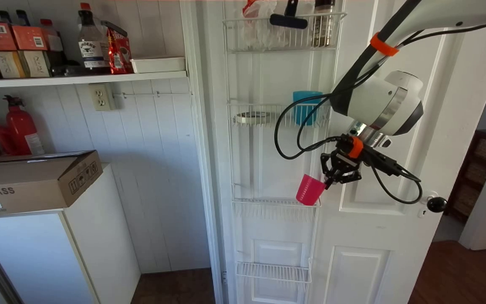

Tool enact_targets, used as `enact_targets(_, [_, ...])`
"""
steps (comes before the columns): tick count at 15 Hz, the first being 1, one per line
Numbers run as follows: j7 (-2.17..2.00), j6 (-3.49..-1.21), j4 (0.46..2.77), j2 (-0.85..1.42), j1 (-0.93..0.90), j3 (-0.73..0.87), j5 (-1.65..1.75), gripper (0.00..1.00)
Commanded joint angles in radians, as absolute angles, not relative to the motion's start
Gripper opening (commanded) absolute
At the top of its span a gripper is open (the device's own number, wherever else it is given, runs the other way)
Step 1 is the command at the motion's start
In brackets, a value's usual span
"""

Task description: Remove the pink cup from the blue cup and put it on the third rack from the bottom

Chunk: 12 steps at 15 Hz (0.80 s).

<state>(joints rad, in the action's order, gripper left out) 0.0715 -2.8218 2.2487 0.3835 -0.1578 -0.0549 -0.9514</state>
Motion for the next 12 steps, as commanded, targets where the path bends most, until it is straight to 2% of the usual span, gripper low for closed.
enact_targets(1, [0.076, -2.917, 2.286, 0.374, -0.193, -0.069, -0.960, 0.01])
enact_targets(6, [0.088, -2.981, 2.305, 0.377, -0.212, -0.086, -0.964, 0.01])
enact_targets(7, [0.088, -2.996, 2.306, 0.380, -0.217, -0.089, -0.963, 0.05])
enact_targets(8, [0.088, -3.011, 2.307, 0.381, -0.220, -0.092, -0.963, 0.29])
enact_targets(10, [0.087, -3.025, 2.313, 0.382, -0.228, -0.091, -0.956, 0.33])
enact_targets(12, [0.079, -3.025, 2.319, 0.377, -0.231, -0.083, -0.951, 0.46])
